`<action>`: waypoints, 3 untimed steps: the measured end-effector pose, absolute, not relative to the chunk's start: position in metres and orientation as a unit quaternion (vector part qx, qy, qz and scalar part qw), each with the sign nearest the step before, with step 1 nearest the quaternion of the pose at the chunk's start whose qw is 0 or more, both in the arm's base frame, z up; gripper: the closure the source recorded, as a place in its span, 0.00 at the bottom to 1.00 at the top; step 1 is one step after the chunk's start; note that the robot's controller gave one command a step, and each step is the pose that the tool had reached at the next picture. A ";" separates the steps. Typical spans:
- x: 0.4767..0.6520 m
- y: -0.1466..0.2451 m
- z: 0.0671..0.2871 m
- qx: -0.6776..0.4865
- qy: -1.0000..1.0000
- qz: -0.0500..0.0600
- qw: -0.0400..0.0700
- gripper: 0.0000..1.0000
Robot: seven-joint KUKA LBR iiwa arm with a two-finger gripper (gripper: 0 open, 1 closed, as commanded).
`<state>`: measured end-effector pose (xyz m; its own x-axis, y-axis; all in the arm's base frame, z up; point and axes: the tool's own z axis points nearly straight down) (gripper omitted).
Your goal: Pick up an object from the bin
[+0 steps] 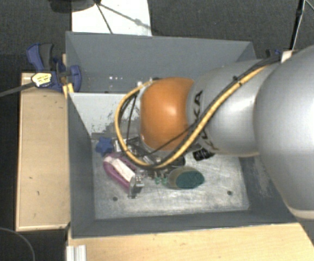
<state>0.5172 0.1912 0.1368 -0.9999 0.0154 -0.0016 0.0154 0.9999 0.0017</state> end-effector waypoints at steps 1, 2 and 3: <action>0.575 0.211 0.097 0.011 1.000 0.002 0.002 0.00; 0.574 0.209 0.096 0.012 1.000 0.001 0.001 1.00; 0.572 0.209 0.095 0.013 1.000 0.001 -0.001 0.00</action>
Offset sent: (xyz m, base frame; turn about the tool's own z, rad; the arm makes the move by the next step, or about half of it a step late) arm 0.0556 0.0176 -0.0417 -0.0055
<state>0.5724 0.2093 0.0952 -0.9996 0.0267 0.0016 0.0267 0.9996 0.0014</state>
